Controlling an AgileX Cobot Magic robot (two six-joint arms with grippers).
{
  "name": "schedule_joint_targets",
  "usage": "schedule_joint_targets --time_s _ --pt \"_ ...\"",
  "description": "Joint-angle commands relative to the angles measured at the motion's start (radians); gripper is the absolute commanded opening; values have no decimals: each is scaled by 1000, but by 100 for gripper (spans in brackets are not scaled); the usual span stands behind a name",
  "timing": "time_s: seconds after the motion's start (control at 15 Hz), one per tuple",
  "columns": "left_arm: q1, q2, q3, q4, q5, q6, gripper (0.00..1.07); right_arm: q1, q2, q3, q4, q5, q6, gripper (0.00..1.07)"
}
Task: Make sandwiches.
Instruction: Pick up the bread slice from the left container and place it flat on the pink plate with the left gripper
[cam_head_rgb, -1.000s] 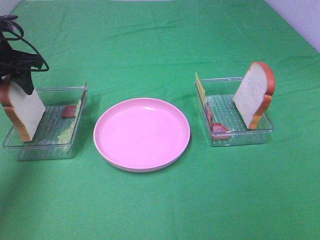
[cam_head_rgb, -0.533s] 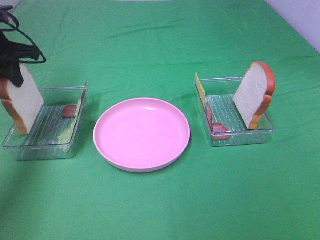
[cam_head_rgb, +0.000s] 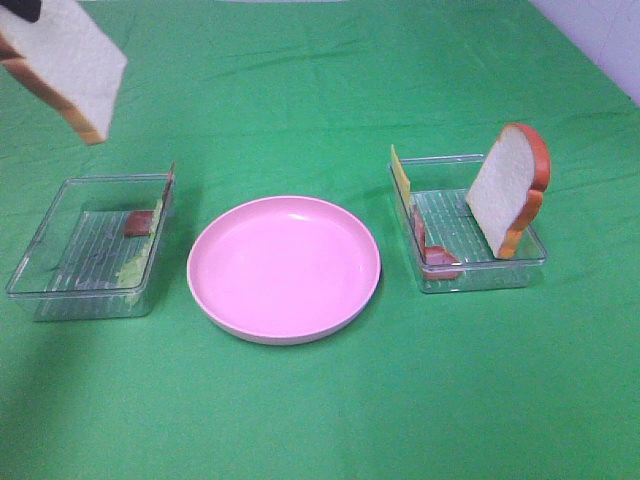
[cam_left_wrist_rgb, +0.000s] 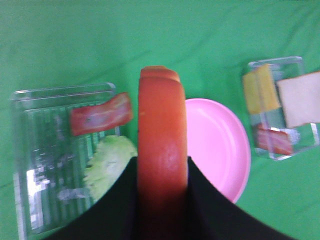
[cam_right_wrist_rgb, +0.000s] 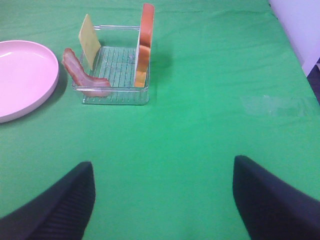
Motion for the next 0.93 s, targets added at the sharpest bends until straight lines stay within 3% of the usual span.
schedule_joint_targets --time_s 0.07,0.2,0.27,0.53,0.67,0.8,0.93 --pt "-40 14 7 -208 3 125 0 -4 -13 4 0 -9 -13 73" --pt "-97 44 8 -264 -2 161 0 -4 -13 4 0 -9 -13 73" --pt "-163 95 8 -269 -23 164 0 -4 -13 4 0 -9 -13 73" --pt "-299 264 8 -269 -70 142 0 -4 -13 4 0 -9 -13 73" --pt "-313 319 8 -269 -80 129 0 -4 -13 4 0 -9 -13 73" --pt "-312 415 8 -271 -84 73 0 -4 -13 4 0 -9 -13 73" --pt "-314 443 8 -273 -84 73 0 -4 -13 4 0 -9 -13 73"
